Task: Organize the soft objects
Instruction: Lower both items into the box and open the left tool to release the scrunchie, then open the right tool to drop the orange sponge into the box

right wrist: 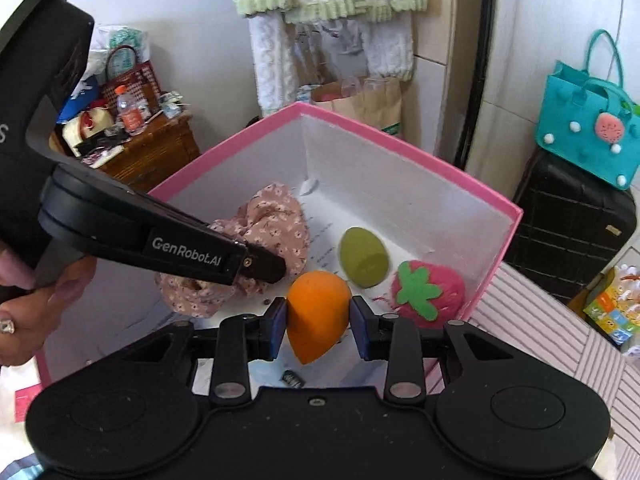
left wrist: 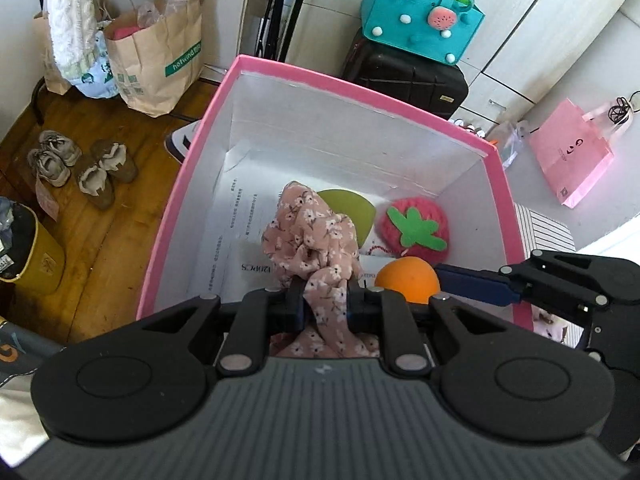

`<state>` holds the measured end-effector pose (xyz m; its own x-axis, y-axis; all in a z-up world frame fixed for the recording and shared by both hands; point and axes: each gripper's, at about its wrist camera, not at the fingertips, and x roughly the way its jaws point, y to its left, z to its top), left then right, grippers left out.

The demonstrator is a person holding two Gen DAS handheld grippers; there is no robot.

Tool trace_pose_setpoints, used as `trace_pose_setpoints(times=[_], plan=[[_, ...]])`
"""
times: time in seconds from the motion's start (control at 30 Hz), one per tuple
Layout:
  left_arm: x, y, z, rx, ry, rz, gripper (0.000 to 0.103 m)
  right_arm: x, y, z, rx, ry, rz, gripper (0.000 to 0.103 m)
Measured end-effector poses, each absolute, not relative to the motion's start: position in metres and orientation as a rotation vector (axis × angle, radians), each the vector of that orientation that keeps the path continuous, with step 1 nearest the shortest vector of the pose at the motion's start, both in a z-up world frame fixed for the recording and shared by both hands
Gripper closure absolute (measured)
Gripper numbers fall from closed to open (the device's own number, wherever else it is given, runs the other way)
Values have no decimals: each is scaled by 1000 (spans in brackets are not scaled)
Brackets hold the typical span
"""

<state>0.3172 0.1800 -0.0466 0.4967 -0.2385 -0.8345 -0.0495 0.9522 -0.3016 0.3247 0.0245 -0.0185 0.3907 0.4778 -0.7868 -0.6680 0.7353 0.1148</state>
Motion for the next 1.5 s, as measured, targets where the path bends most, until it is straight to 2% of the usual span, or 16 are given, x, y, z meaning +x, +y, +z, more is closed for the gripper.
trace_pose_setpoints(times=[0.13, 0.23, 0.3, 0.37, 0.67, 0.8, 1.03, 1.5], plan=[[320, 182, -50, -325, 1058, -116, 85, 328, 24, -18, -220, 918, 738, 64], [321, 183, -51, -323, 1059, -120, 76, 325, 26, -19, -250, 908, 741, 64], [320, 183, -49, -313, 1059, -139, 66, 323, 31, -19, -267, 896, 742, 63], [316, 182, -46, -287, 1047, -125, 63, 324, 32, -18, -258, 895, 749, 63], [300, 182, -31, -228, 988, -138, 67, 324, 36, -24, -285, 893, 737, 63], [304, 180, -31, -183, 971, -102, 76, 325, 39, -25, -288, 890, 725, 63], [301, 186, -24, -208, 947, -113, 75, 315, 32, -13, -281, 861, 737, 60], [253, 174, 17, -138, 906, -152, 67, 275, -6, 31, -244, 779, 750, 60]])
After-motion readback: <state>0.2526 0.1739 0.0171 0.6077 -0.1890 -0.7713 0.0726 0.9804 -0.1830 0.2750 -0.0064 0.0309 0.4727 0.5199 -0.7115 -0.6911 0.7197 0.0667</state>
